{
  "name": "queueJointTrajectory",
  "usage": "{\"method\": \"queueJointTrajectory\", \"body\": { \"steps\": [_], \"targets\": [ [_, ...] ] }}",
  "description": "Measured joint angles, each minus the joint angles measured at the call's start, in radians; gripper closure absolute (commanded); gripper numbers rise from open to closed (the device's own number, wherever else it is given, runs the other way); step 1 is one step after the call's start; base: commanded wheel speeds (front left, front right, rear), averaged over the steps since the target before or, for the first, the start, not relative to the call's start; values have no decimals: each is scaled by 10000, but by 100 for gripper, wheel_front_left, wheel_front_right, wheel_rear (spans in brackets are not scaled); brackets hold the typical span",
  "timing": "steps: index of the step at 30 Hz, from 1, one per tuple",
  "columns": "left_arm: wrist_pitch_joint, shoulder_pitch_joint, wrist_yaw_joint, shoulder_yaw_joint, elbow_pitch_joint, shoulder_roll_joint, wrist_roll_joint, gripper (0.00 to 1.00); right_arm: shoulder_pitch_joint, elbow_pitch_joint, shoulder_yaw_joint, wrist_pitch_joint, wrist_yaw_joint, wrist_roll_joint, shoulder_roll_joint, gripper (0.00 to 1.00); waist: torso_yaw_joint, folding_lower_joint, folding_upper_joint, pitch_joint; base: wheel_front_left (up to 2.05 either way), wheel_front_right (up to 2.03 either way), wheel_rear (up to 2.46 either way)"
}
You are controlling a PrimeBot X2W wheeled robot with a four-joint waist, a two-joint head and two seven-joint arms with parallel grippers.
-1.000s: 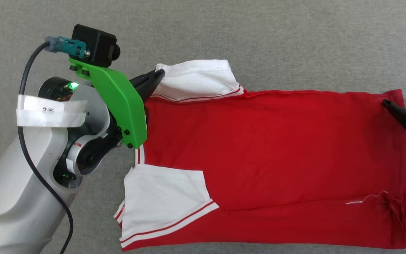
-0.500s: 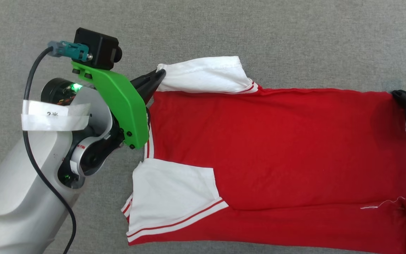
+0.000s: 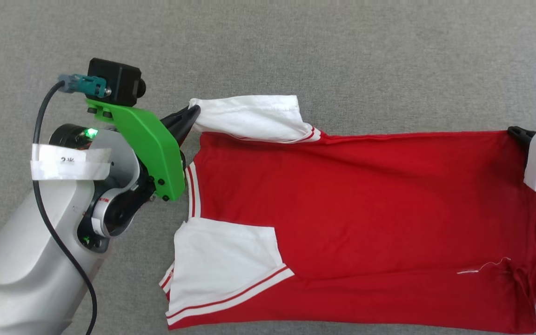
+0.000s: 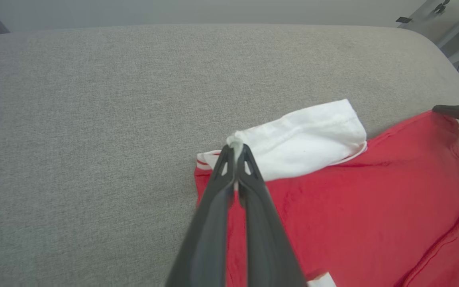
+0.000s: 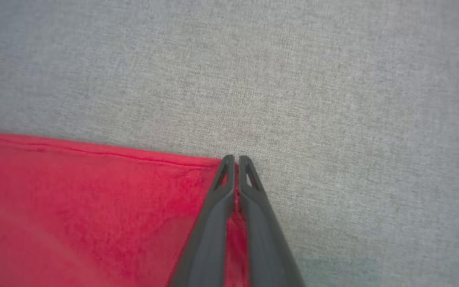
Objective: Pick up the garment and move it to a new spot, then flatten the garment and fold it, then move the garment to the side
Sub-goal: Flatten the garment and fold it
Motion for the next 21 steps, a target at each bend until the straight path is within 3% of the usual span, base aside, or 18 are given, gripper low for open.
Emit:
{"method": "queueJointTrajectory", "body": {
  "steps": [10, 21],
  "targets": [
    [-447, 840, 33, 23, 318, -27, -40, 100, 913, -221, -692, -2128, 2, 433, -15, 100, -136, 0, 0, -1092, 0, 0, 0],
    [-688, 1865, 15, -130, 293, -69, -316, 100, 2537, -642, -1108, -2527, 2, 999, 6, 100, -25, 0, 0, -2030, 0, 0, 0]
  ]
}}
